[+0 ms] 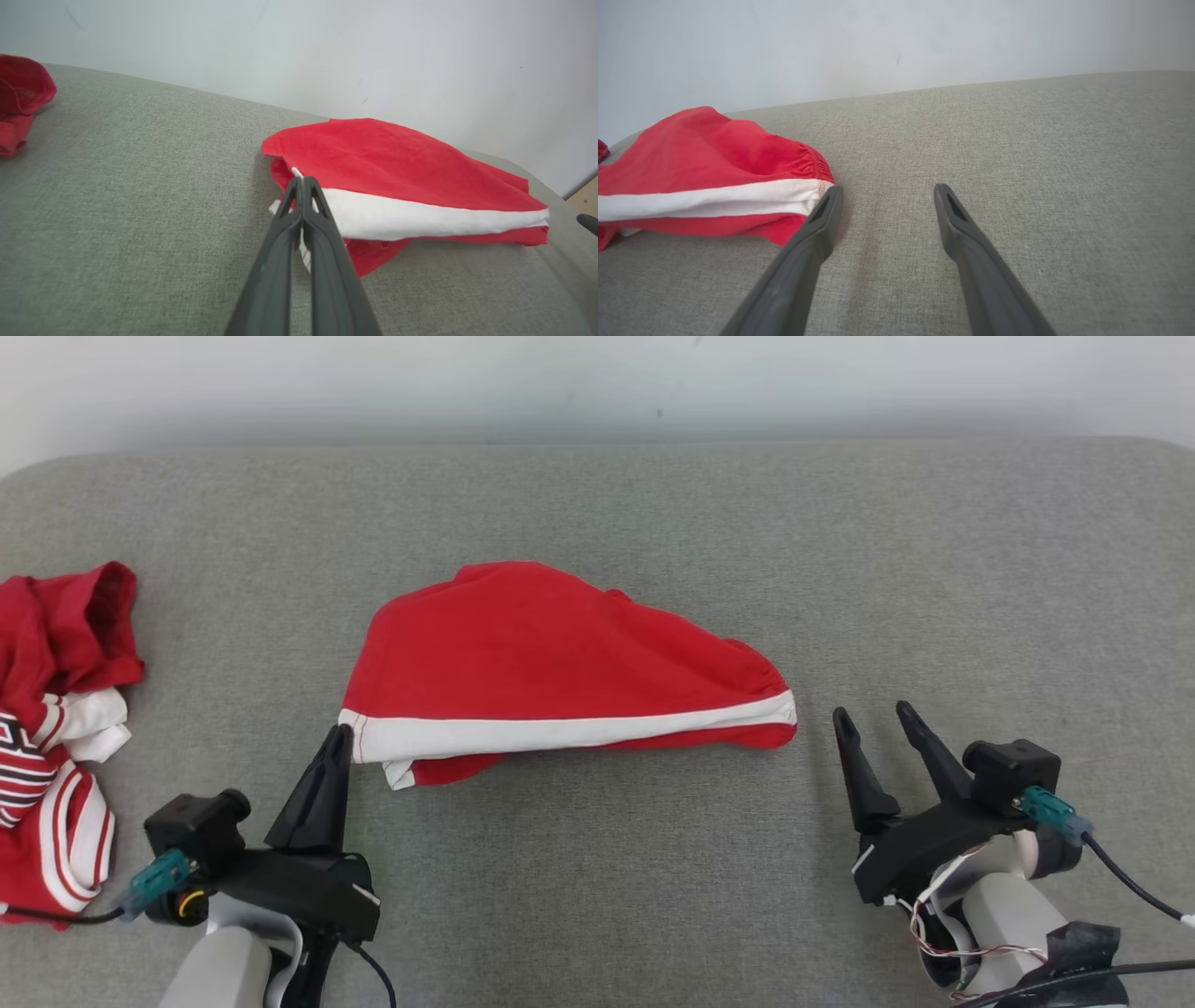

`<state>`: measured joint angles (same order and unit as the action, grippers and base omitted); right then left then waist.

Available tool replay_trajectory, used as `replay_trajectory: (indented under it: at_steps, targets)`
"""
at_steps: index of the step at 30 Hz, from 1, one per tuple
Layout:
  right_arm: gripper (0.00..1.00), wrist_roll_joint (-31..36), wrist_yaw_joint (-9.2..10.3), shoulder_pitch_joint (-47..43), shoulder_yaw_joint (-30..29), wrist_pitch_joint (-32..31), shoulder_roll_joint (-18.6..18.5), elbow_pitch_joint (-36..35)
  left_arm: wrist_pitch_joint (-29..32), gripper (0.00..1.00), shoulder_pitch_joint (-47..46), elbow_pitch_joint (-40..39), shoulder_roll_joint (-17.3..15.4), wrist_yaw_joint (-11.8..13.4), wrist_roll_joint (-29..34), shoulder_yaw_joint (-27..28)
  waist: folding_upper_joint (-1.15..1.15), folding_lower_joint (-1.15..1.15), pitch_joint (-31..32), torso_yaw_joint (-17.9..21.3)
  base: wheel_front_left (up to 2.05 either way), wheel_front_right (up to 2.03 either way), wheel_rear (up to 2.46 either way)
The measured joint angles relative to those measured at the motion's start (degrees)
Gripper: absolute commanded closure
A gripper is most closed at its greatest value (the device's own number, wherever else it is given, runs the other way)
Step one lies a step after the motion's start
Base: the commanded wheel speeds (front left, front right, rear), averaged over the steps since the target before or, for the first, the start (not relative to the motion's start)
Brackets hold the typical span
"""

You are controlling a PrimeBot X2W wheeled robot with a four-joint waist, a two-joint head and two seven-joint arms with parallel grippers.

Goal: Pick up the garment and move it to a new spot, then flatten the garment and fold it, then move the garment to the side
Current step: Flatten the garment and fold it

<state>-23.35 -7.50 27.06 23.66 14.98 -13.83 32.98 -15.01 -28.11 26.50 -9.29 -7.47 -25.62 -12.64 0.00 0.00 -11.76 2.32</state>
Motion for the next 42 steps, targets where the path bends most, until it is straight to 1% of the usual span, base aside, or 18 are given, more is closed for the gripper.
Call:
replay_trajectory:
  at_steps: [2,6,16,23,36,37,39,40,41,42]
  targets:
    - [0.00,-0.64,0.00,0.26,0.66,0.00,0.13,-0.26,0.00,1.00,0.93,-0.89,0.44,0.00,0.68,1.36,0.00,0.00,-0.17,-0.39,0.00,0.00,0.00]
    - [0.00,-2.97,0.00,0.22,3.74,0.00,0.19,-0.83,0.00,1.00,2.22,-1.35,0.98,0.00,1.58,2.21,0.00,0.00,-0.33,-1.15,0.00,0.00,0.00]
    - [0.00,-9.09,0.00,0.57,9.49,0.00,-2.04,-0.33,0.00,1.00,2.41,-1.10,1.44,0.00,2.90,3.78,0.00,0.00,0.21,-2.35,0.00,0.00,0.00]
    - [0.00,-13.15,0.00,2.08,15.06,0.00,-3.10,0.11,0.00,1.00,3.42,-0.78,1.90,0.00,3.31,4.54,0.00,0.00,0.41,-3.42,0.00,0.00,0.00]
    - [0.00,-17.64,0.00,4.05,20.70,0.00,-4.69,0.66,0.00,1.00,3.65,-0.22,2.44,0.00,3.98,6.52,0.00,0.00,0.12,-4.57,0.00,0.00,0.00]
    - [0.03,-17.97,0.00,4.04,21.16,0.00,-4.77,0.56,0.00,1.00,3.65,-0.16,2.44,0.00,3.98,6.57,0.00,0.00,0.14,-4.54,0.00,0.00,0.00]
    - [0.26,-18.84,0.00,4.05,22.42,0.00,-5.03,0.21,0.00,1.00,3.65,-0.02,2.45,0.00,3.97,6.66,0.00,0.00,0.17,-4.49,0.00,0.00,0.00]
    - [0.52,-19.23,0.00,4.07,23.01,0.00,-5.19,0.19,0.00,1.00,3.65,0.05,2.47,0.00,3.97,6.68,0.00,0.00,0.20,-4.46,0.00,0.00,0.00]
    - [0.58,-19.71,0.00,4.08,23.72,0.00,-5.38,0.19,0.00,1.00,3.65,0.12,2.49,0.00,3.97,6.71,0.00,0.00,0.22,-4.45,0.00,0.00,0.00]
    - [0.68,-20.08,0.00,4.11,24.31,0.00,-5.57,0.18,0.00,1.00,3.65,0.18,2.53,0.00,3.97,6.73,0.00,0.00,0.24,-4.45,0.00,0.00,0.00]
